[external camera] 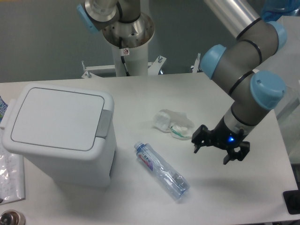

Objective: Open the trash can
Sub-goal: 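Move the open gripper over the table toward the white trash can, then lower the gripper fingers onto the grey tab of the trash can lid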

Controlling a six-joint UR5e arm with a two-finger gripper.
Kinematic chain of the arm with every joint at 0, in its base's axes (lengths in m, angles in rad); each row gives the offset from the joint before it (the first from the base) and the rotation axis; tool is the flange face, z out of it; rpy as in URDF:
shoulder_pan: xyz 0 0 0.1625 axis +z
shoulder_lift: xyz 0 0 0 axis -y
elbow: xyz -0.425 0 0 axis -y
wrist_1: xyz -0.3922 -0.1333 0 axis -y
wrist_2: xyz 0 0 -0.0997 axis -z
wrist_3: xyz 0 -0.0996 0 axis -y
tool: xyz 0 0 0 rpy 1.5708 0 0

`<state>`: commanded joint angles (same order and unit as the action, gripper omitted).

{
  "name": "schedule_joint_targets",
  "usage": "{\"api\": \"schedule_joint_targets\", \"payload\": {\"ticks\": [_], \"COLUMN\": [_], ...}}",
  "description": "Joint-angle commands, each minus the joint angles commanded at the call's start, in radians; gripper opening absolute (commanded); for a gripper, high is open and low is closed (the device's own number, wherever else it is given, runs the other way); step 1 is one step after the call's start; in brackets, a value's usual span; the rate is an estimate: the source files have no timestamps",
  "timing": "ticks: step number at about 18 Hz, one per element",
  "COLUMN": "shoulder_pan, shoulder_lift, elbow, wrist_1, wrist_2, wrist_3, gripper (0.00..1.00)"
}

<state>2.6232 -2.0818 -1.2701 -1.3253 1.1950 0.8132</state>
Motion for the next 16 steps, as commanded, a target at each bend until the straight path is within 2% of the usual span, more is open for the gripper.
{"api": "schedule_joint_targets", "payload": {"ticks": [5, 9, 16], "shoulder_pan": [-0.057, -0.087, -0.138], "shoulder_lift": [0.063, 0.115, 0.219], "elbow": [-0.005, -0.006, -0.04], "wrist_1": [0.0, 0.003, -0.003], "wrist_2": [-0.043, -0.129, -0.199], "wrist_3": [-0.054, -0.183, -0.195], "gripper": [1.0, 1.0, 1.0]}}
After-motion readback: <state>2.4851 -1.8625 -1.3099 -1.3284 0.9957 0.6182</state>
